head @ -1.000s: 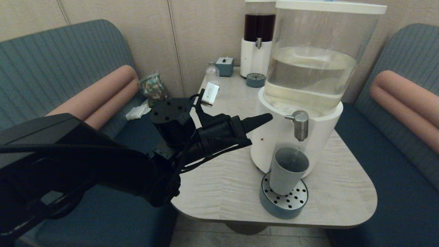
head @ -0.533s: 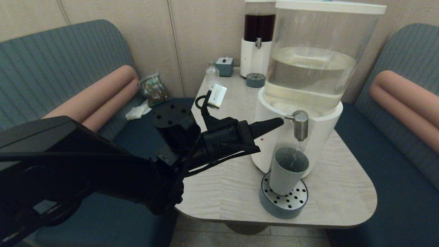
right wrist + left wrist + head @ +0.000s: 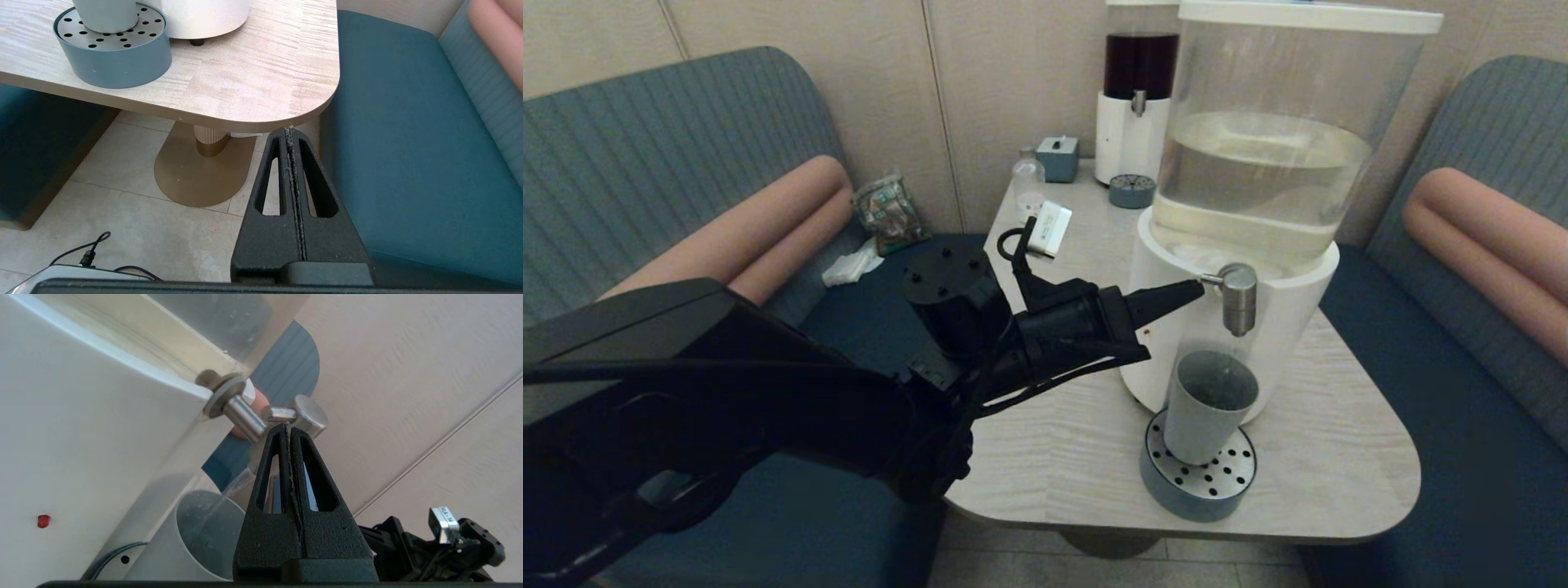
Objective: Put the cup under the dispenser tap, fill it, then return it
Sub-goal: Turn off the faucet
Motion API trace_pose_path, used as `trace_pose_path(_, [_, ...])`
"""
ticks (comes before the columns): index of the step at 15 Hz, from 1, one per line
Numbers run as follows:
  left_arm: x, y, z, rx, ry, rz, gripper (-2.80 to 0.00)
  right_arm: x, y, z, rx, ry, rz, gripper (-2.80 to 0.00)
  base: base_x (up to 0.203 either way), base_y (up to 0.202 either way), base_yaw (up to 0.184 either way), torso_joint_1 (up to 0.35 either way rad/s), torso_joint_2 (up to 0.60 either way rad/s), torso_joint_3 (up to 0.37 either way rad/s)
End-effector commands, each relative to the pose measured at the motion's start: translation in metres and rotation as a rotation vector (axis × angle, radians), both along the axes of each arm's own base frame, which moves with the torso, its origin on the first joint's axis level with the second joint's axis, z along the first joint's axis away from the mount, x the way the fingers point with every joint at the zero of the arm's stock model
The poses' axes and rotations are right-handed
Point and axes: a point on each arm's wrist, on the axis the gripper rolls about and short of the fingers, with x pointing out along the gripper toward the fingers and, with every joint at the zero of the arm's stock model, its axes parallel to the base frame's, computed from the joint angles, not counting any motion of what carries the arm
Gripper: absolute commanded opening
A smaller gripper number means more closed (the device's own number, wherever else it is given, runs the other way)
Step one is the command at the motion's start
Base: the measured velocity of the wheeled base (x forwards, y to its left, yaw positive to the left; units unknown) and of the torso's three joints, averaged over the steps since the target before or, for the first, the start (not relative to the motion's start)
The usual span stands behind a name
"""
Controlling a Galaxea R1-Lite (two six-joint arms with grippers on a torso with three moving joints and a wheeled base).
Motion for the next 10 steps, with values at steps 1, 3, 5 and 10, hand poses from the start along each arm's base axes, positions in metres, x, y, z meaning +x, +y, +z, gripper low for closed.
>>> trace_pose_path(1, [0.003, -0.002, -0.005, 0.003, 0.008, -0.004, -2.8, 0.0, 0.0, 0.0, -0.001, 0.0, 0.001, -2.8, 0.0, 0.0, 0.0, 0.0, 0.0, 0.0])
trace_pose_path(3, [0.006, -0.005, -0.007, 0.0, 0.005, -0.004, -2.8, 0.0, 0.0, 0.0, -0.001, 0.0, 0.001, -2.8, 0.0, 0.0, 0.0, 0.0, 0.0, 0.0])
trace_pose_path(5, [0.01, -0.008, -0.005, -0.005, -0.002, -0.004, -2.8, 0.0, 0.0, 0.0, -0.001, -0.001, 0.001, -2.8, 0.0, 0.0, 0.0, 0.0, 0.0, 0.0])
trace_pose_path(10, [0.015, -0.012, 0.0, -0.007, -0.003, -0.004, -2.8, 0.0, 0.0, 0.0, -0.001, 0.0, 0.001, -2.8, 0.0, 0.0, 0.0, 0.0, 0.0, 0.0])
